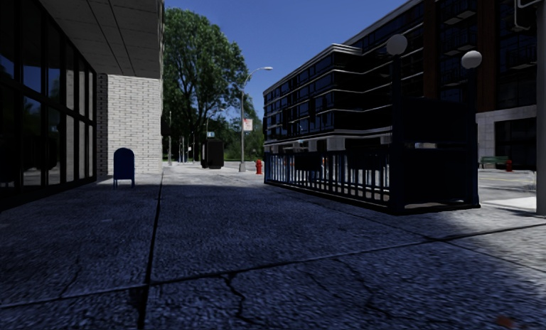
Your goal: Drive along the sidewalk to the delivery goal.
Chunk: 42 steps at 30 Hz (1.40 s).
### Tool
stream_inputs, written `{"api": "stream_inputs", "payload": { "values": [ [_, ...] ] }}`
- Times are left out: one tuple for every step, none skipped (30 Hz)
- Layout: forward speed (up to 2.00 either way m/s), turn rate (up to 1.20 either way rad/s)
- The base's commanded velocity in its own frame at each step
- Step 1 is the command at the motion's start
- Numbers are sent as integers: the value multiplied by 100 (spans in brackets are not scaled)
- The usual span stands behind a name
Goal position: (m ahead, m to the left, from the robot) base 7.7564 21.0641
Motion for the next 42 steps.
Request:
{"api": "stream_inputs", "payload": {
  "values": [
    [188, -36],
    [188, -20],
    [188, 0],
    [188, 0],
    [188, 0],
    [188, 0],
    [188, 0],
    [188, 0],
    [188, 0],
    [188, 0],
    [188, 0],
    [189, 0],
    [189, 0],
    [189, 0],
    [189, 0],
    [191, 0],
    [191, 0],
    [192, 0],
    [192, 0],
    [192, 0],
    [192, 0],
    [192, 0],
    [192, 0],
    [192, 0],
    [192, 0],
    [192, 0],
    [192, 0],
    [192, 0],
    [192, 0],
    [192, 0],
    [192, 0],
    [192, 0],
    [192, 0],
    [192, 0],
    [192, 0],
    [192, 0],
    [192, 0],
    [192, 0],
    [192, 0],
    [192, 0],
    [192, 0],
    [192, 0]
  ]
}}
